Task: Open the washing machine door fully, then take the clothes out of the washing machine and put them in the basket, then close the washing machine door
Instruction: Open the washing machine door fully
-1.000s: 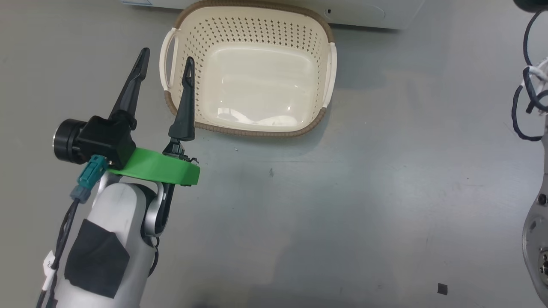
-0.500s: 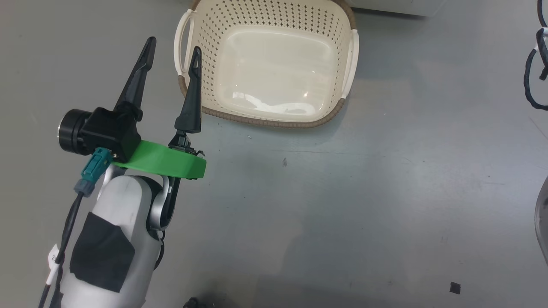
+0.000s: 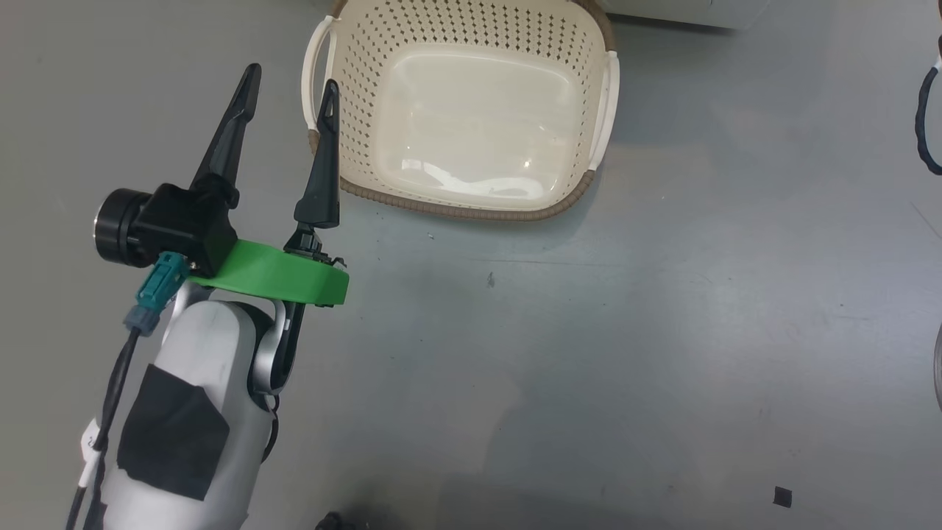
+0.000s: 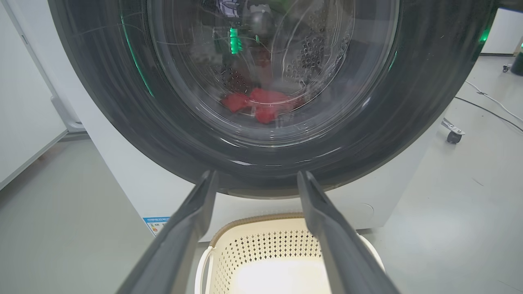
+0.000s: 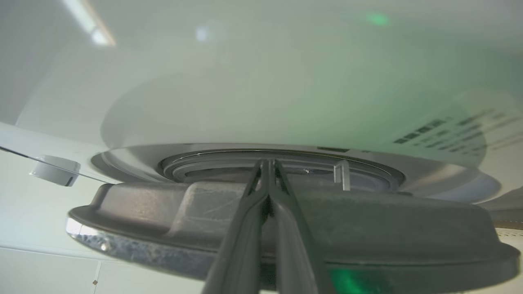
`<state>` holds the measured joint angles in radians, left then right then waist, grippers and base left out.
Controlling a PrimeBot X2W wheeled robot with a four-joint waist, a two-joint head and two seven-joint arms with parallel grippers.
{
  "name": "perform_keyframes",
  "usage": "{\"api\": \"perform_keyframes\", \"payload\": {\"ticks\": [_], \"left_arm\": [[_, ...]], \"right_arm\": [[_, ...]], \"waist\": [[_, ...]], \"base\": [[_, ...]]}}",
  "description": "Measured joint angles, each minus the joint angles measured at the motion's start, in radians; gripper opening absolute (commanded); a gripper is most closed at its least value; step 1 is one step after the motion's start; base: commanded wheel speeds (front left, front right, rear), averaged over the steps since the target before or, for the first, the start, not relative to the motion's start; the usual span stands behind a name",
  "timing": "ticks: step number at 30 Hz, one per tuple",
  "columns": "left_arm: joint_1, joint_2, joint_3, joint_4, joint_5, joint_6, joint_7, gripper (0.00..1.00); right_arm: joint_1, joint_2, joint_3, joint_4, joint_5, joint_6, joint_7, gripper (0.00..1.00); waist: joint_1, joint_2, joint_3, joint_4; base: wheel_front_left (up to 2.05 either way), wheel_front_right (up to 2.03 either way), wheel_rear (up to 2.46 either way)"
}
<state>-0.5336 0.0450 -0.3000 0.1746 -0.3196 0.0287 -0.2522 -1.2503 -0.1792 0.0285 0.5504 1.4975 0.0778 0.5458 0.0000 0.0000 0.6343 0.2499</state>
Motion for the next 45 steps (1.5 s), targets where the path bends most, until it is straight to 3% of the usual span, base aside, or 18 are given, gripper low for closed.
{"api": "perform_keyframes", "payload": {"ticks": [21, 45], "left_arm": [[0.004, -0.003, 0.032, 0.051, 0.023, -0.009, 0.0, 1.0], [0.086, 0.002, 0.059, 0.105, 0.04, -0.022, 0.0, 1.0]], "right_arm": [[0.078, 0.034, 0.032, 0.073, 0.083, 0.034, 0.147, 0.0], [0.245, 0.087, 0.091, 0.049, 0.138, 0.043, 0.238, 0.0]], "waist": [[0.0, 0.0, -0.089, -0.044], [0.0, 0.0, -0.223, -0.084]], "base": [[0.0, 0.0, 0.0], [0.0, 0.0, 0.0]]}}
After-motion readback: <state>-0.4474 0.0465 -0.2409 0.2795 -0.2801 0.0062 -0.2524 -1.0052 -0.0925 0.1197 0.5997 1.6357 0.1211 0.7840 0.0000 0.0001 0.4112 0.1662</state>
